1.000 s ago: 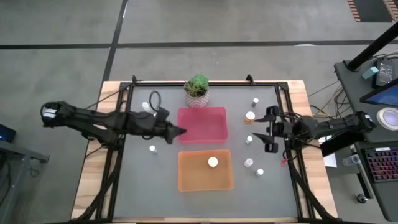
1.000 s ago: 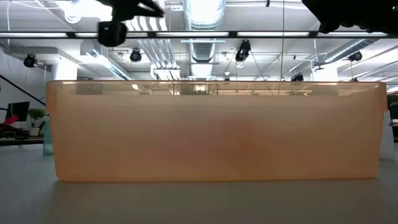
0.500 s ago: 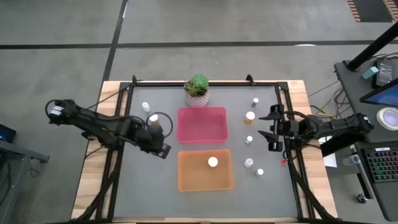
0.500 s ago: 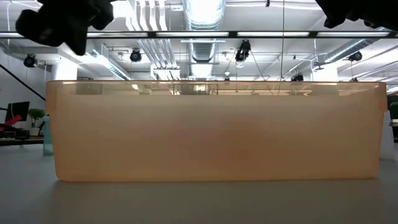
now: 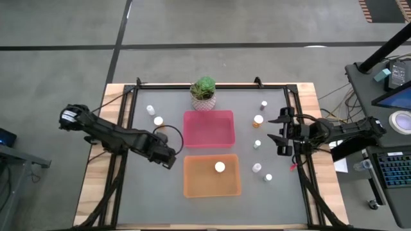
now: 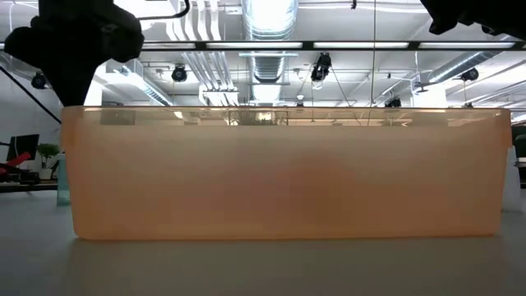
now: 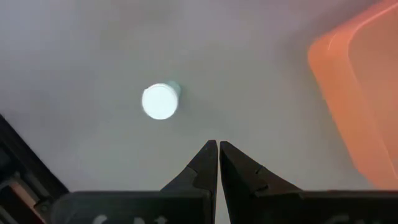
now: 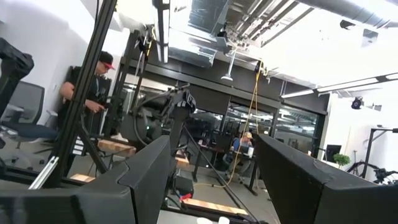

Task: Pick and place medicine bottles into bin by pill shape (circle, oval)
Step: Put the top left blue tablet bottle into the pink bin

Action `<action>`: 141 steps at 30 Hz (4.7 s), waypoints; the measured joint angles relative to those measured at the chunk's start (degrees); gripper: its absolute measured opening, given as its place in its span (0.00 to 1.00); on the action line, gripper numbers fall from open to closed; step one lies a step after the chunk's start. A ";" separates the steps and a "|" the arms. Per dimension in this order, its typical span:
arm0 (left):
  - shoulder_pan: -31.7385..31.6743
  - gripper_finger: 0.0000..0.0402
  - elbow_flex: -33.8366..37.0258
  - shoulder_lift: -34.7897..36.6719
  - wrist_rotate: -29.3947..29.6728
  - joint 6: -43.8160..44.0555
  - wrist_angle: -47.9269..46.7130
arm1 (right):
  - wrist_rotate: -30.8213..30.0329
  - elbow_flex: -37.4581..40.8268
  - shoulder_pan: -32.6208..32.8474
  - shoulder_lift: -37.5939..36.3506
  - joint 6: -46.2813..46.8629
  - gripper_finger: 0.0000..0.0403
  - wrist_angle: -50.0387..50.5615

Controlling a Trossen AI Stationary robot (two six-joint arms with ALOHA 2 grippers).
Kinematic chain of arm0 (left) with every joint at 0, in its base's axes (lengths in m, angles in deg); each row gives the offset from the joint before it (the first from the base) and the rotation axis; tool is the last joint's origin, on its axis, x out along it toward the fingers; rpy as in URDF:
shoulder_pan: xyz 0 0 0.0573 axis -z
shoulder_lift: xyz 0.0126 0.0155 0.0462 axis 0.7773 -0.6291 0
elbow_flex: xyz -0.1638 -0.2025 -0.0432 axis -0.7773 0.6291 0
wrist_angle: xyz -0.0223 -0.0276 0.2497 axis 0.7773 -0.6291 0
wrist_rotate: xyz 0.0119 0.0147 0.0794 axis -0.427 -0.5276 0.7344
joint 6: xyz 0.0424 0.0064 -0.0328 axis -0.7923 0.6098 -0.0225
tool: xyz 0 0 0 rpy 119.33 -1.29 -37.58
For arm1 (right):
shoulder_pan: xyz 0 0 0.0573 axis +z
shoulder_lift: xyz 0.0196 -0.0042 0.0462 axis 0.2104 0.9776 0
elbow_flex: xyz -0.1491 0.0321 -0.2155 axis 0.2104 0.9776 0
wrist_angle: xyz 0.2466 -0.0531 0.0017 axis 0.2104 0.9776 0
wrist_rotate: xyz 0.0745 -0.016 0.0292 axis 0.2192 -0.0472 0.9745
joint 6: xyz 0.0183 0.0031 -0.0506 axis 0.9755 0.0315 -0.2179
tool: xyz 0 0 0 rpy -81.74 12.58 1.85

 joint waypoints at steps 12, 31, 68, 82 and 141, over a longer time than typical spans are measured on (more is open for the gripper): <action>-0.09 0.03 1.70 1.07 1.93 0.08 0.60 | 1.03 -0.46 0.02 0.11 0.08 0.57 0.42; -1.00 0.46 9.45 0.96 5.93 2.65 1.19 | 1.03 -0.46 0.02 0.13 1.37 0.57 2.09; -1.20 0.24 14.86 0.76 7.06 2.54 9.95 | 0.98 -0.46 0.02 0.13 2.59 0.57 2.55; -2.03 0.24 8.85 0.76 6.05 -2.68 4.36 | 0.96 -0.46 0.02 0.13 2.52 0.57 2.55; -31.12 0.24 -38.86 -31.93 6.73 -67.04 5.67 | 0.92 -0.46 0.00 0.13 2.15 0.57 2.99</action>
